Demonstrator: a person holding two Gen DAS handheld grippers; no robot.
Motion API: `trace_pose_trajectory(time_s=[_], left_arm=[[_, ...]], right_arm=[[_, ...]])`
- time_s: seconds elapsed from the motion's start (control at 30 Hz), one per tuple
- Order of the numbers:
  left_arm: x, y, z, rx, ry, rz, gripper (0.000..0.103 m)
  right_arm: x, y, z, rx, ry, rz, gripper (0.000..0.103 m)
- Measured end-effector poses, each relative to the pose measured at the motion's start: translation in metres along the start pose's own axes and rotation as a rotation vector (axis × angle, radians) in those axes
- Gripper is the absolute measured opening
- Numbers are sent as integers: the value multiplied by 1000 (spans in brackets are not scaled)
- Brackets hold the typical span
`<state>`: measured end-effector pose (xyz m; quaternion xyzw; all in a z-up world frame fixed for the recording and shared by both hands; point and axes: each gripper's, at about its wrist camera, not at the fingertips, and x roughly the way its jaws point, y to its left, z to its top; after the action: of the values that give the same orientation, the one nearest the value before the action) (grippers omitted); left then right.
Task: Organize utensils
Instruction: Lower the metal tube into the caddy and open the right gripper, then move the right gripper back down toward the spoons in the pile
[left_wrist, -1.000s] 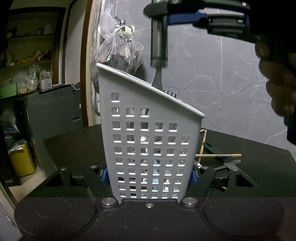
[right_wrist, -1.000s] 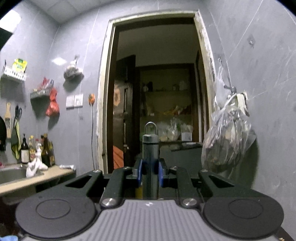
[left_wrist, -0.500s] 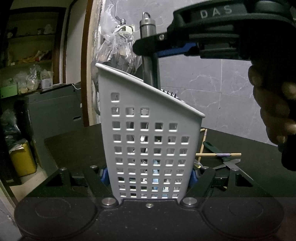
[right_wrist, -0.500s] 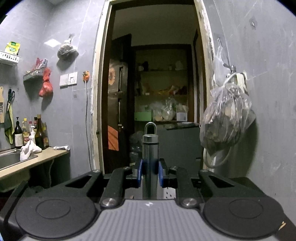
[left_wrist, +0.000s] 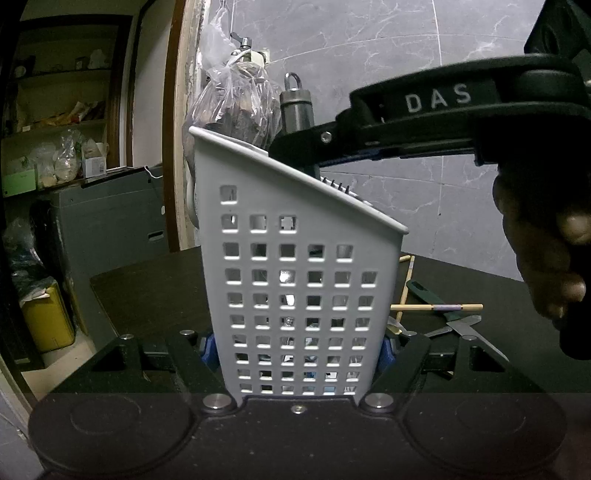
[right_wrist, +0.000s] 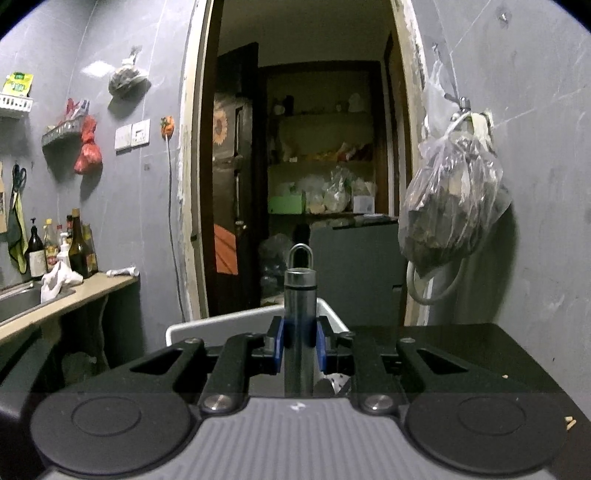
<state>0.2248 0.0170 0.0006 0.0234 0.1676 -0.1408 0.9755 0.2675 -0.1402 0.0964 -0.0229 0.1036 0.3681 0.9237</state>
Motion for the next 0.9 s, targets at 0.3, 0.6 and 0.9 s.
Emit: trace_pose_trajectory(time_s=[0.3,0.6,0.9], left_arm=[[0,1,-2,-3,-3,-2,76],[-1,2,-3,-2,-6,-3,76],[-1,1,-4,1,-2,1,76]], right_arm=[[-26,-15,5,10,-54,12,77],[-69,-45,-17,38,-59,-182,103],[-66,-55,-84,97,234,-184,103]])
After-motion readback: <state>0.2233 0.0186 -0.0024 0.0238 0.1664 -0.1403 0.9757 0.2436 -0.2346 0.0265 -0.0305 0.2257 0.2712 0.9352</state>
